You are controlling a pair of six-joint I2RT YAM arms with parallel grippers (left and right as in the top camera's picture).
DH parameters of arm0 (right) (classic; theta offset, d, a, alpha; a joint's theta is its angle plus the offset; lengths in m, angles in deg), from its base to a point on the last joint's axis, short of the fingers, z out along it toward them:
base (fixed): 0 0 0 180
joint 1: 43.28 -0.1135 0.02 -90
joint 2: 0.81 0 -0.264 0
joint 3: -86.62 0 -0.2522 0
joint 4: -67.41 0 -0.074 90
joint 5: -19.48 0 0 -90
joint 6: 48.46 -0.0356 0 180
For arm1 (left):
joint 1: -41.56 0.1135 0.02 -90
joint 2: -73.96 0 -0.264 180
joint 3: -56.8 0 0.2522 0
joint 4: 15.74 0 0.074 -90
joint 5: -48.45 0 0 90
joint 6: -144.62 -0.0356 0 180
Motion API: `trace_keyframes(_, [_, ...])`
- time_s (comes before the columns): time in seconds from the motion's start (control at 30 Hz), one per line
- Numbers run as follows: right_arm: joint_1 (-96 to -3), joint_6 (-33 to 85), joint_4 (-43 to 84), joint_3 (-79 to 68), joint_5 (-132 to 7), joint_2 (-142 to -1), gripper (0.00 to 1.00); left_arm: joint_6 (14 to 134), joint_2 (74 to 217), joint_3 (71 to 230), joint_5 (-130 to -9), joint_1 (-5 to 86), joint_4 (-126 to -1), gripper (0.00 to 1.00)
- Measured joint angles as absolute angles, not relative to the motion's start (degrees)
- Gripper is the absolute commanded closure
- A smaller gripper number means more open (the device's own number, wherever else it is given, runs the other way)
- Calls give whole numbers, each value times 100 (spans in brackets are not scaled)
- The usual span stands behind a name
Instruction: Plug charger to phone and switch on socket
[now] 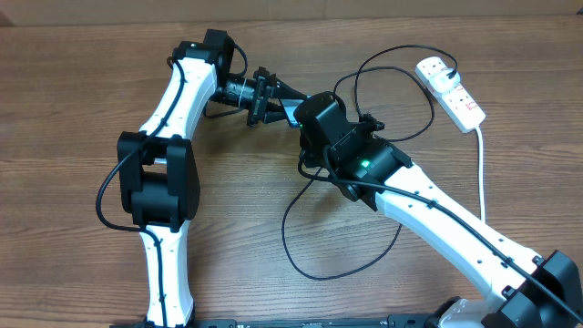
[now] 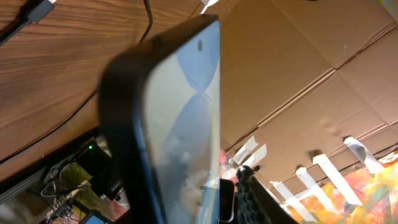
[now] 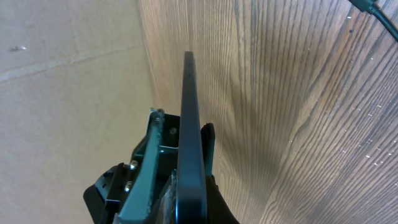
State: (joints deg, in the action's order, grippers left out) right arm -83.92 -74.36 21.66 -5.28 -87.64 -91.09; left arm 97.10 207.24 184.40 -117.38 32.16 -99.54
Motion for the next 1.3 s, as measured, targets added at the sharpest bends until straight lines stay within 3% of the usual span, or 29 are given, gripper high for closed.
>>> trace_keyframes(0.2, [-8385,-7438,2212,-528,-8782,-9109,93,9799,20724,18440,-11734,3216,-9954,84])
trace_keyframes(0.3, [-8381,-7436,2234,-528,-8742,-9109,73,9819,20724,18440,-11723,3216,-9954,95])
trace_keyframes(0.4, [-8383,-7429,2256,-528,-8651,-9109,48,9834,20724,18440,-11692,3216,-9948,96])
trace_keyframes(0.57, [-8388,-6898,2289,-528,-8574,-9109,34,9837,20724,18440,-11653,3216,-9917,96])
trace_keyframes(0.77, [-8388,-4977,2308,-528,-8526,-8935,32,9500,20724,18440,-11384,3222,-9410,96])
trace_keyframes(0.83, [-8403,-4264,2260,-528,-8485,-8701,23,9172,20724,18443,-11329,3248,-9314,96])
trace_keyframes(0.87, [-8403,-3886,2284,-528,-8476,-8559,25,9002,20724,18443,-11285,3268,-9318,96])
trace_keyframes(0.97, [-8403,-2750,2304,-528,-8489,-8047,43,8374,20728,18443,-11196,3334,-9417,96])
trace_keyframes(1.17, [-8368,-1246,2072,-359,-8242,-7562,43,7083,20691,18445,-10846,3395,-9762,96])
trace_keyframes(1.3, [-7830,-726,968,277,-7348,-7894,39,6726,20262,18443,-9651,3393,-9786,96])
